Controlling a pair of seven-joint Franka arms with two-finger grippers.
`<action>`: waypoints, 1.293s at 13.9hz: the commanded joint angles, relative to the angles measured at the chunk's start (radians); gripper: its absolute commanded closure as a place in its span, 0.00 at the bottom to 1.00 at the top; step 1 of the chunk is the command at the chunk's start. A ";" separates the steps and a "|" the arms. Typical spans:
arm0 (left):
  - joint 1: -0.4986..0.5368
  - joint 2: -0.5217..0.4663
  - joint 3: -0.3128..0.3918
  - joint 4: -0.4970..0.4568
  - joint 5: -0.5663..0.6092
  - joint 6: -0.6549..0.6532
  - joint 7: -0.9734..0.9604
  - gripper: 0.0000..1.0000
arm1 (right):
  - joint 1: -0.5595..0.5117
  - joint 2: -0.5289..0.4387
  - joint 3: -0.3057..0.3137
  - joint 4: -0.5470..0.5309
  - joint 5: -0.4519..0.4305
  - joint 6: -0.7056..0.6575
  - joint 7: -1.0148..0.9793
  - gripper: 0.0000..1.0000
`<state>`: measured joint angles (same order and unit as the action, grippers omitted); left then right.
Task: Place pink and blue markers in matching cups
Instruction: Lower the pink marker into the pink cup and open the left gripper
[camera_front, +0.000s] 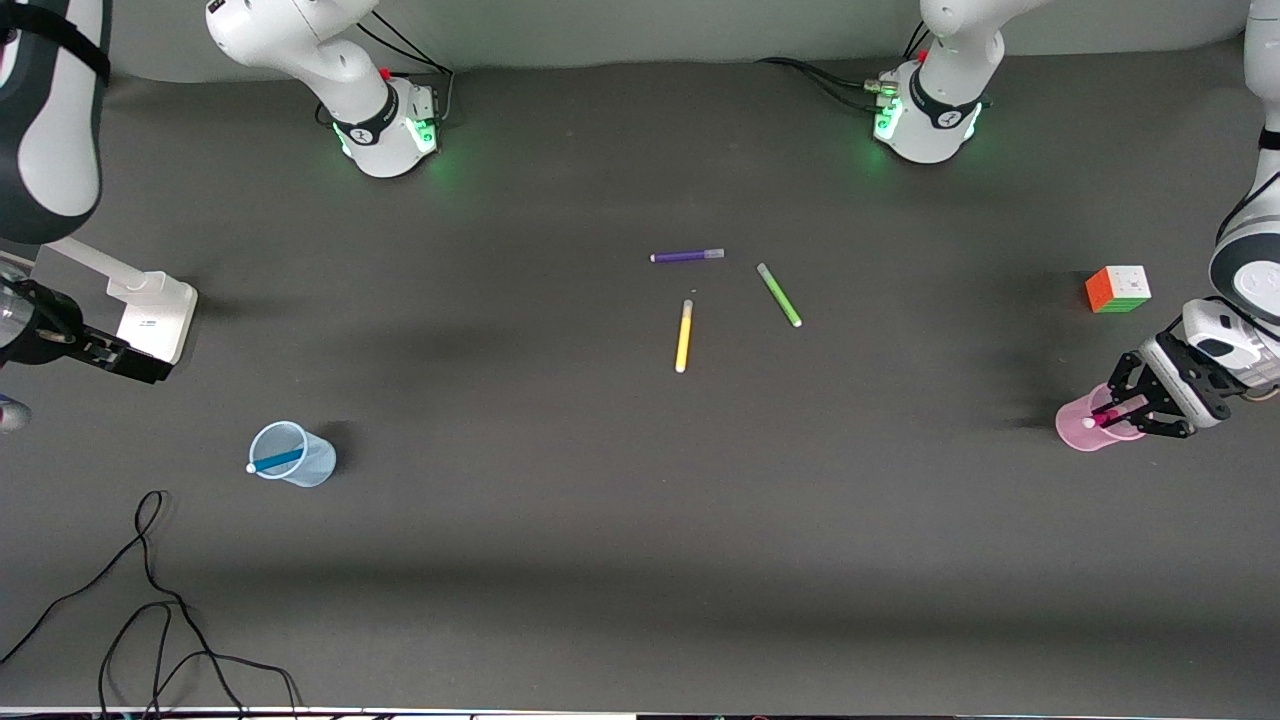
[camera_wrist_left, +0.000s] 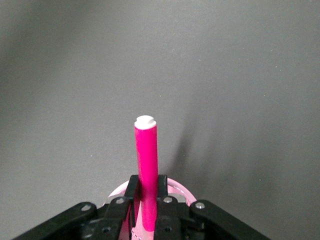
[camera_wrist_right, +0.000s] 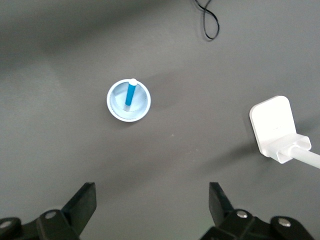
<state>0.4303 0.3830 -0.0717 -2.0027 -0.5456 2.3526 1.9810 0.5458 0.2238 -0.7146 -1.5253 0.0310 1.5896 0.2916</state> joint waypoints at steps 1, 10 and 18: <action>0.007 -0.001 -0.003 0.021 -0.022 -0.027 0.033 0.01 | -0.107 -0.056 0.064 0.005 0.055 -0.034 -0.008 0.00; 0.001 -0.029 0.000 0.054 -0.013 -0.053 -0.037 0.00 | -0.430 -0.052 0.511 -0.032 0.029 -0.008 -0.009 0.00; -0.060 -0.171 -0.007 0.232 0.354 -0.408 -0.751 0.00 | -0.480 -0.144 0.647 -0.075 0.010 -0.008 -0.009 0.00</action>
<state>0.4147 0.2681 -0.0843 -1.8005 -0.2559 2.0375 1.4151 0.0498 0.1504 -0.0739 -1.5380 0.0585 1.5709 0.2874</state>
